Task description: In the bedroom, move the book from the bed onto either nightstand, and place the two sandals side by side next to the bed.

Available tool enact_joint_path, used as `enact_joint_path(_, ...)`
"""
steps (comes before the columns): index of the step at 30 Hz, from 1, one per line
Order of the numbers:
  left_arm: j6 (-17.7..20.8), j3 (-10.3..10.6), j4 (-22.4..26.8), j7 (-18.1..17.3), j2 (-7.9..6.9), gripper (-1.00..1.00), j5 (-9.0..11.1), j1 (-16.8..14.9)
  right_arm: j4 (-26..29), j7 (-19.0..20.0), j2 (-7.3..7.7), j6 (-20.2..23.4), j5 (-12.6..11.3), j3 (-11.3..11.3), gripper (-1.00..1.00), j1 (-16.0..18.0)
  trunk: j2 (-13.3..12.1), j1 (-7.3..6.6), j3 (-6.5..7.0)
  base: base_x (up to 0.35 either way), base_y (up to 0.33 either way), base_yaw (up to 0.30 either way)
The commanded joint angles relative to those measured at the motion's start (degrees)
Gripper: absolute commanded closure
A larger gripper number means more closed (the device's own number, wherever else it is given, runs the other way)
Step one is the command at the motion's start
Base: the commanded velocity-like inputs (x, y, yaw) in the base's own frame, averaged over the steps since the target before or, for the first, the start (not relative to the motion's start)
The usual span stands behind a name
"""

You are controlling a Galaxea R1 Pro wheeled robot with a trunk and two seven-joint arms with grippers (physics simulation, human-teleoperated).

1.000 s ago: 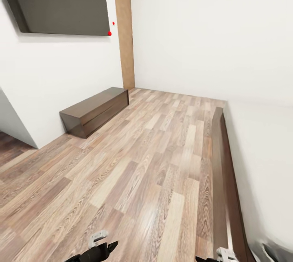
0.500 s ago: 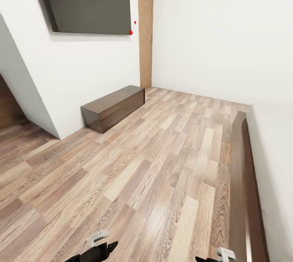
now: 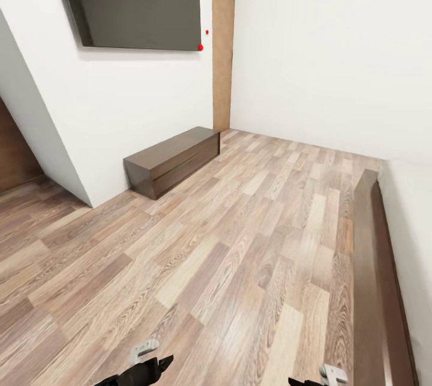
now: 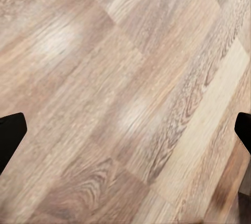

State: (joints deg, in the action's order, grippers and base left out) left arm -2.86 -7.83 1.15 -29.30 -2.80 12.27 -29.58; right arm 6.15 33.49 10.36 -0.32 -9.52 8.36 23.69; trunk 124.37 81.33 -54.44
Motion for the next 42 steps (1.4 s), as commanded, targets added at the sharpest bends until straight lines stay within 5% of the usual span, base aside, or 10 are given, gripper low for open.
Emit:
enact_joint_path(1, -0.1, -0.4, -0.1, -0.2, -0.01, -1.0, -0.1, 0.0, -0.1, 0.3, 0.01, 0.0, -0.2, 0.2, -1.0, 0.0, 0.0, 0.02, -0.05, 0.172, 0.0, 0.001)
enact_joint_path(10, -0.1, -0.4, -0.1, -0.2, 0.05, -1.0, -0.1, 0.0, -0.1, 0.3, 0.01, 0.0, -0.3, 0.2, -1.0, 0.0, 0.0, 0.02, -0.05, 0.056, 0.0, 0.0)
enact_joint_path(42, 0.0, -0.4, -0.1, -0.2, 0.08, -1.0, -0.1, 0.0, -0.1, 0.2, -0.03, 0.0, -0.3, 0.2, -1.0, 0.0, -12.8, -7.01, 5.7, 0.0, 0.0, 0.0)
